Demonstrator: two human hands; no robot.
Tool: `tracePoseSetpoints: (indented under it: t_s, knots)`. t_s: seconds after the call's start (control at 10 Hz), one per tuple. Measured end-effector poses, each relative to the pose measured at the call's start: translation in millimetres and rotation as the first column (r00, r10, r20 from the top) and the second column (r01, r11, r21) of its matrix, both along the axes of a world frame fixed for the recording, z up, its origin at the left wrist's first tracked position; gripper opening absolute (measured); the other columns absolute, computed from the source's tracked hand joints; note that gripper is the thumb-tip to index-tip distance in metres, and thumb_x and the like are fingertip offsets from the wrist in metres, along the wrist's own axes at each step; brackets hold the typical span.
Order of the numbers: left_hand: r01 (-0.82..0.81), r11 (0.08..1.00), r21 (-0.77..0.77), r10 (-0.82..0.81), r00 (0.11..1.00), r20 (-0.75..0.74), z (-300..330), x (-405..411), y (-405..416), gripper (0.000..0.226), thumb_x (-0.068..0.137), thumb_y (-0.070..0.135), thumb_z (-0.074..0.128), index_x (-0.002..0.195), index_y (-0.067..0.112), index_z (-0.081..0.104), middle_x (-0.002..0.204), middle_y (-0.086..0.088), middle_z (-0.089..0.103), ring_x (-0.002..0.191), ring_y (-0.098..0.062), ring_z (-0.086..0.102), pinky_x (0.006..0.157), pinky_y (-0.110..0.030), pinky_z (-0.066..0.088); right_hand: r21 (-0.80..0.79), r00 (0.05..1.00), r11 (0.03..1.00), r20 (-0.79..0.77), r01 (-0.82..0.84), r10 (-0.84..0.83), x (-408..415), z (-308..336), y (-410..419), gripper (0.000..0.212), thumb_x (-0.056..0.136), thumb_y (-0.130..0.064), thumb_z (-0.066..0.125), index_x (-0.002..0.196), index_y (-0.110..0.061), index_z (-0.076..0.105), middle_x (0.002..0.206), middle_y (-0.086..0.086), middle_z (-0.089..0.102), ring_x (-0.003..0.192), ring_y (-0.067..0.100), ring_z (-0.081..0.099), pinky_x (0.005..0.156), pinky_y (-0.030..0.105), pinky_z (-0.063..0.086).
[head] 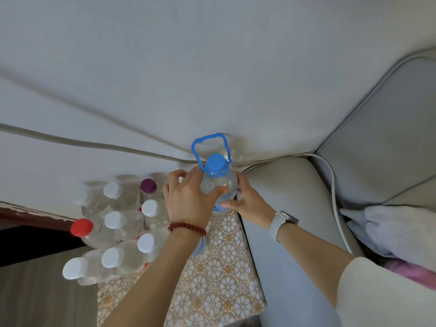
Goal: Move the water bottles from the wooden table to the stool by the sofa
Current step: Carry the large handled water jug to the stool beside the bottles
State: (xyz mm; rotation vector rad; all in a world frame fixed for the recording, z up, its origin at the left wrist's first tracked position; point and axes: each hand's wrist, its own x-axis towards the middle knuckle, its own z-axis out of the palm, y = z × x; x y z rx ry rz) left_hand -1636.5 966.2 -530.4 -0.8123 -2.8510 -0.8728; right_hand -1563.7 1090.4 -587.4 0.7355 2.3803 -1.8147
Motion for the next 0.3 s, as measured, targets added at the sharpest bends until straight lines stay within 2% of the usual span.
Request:
tracePoseSetpoints:
  t_s: [0.1, 0.3]
  knots:
    - [-0.016, 0.999, -0.034, 0.018, 0.998, 0.067, -1.9, 5.1, -2.6, 0.059, 0.067, 0.052, 0.068, 0.115, 0.020, 0.058, 0.123, 0.006, 0.060, 0.115, -0.023, 0.040, 0.090, -0.035, 0.029, -0.037, 1.000, 0.999, -0.001, 0.013, -0.013, 2.2, -0.6, -3.6, 0.078, 0.078, -0.010, 0.068, 0.138, -0.021, 0.020, 0.135, 0.003, 0.048, 0.123, 0.015, 0.048, 0.103, 0.034, 0.042]
    - [0.114, 0.974, -0.196, -0.070, 0.973, 0.221, 6.2, 4.6, -11.9, 0.070, 0.077, 0.053, 0.057, 0.136, 0.024, 0.032, 0.144, 0.007, 0.035, 0.134, -0.020, 0.021, 0.106, -0.042, 0.022, 0.056, 0.997, 0.998, 0.074, -0.031, 0.027, 4.6, 22.7, -6.5, 0.079, 0.081, -0.012, 0.064, 0.143, -0.015, 0.015, 0.138, 0.000, 0.041, 0.125, 0.014, 0.043, 0.098, 0.022, 0.036]
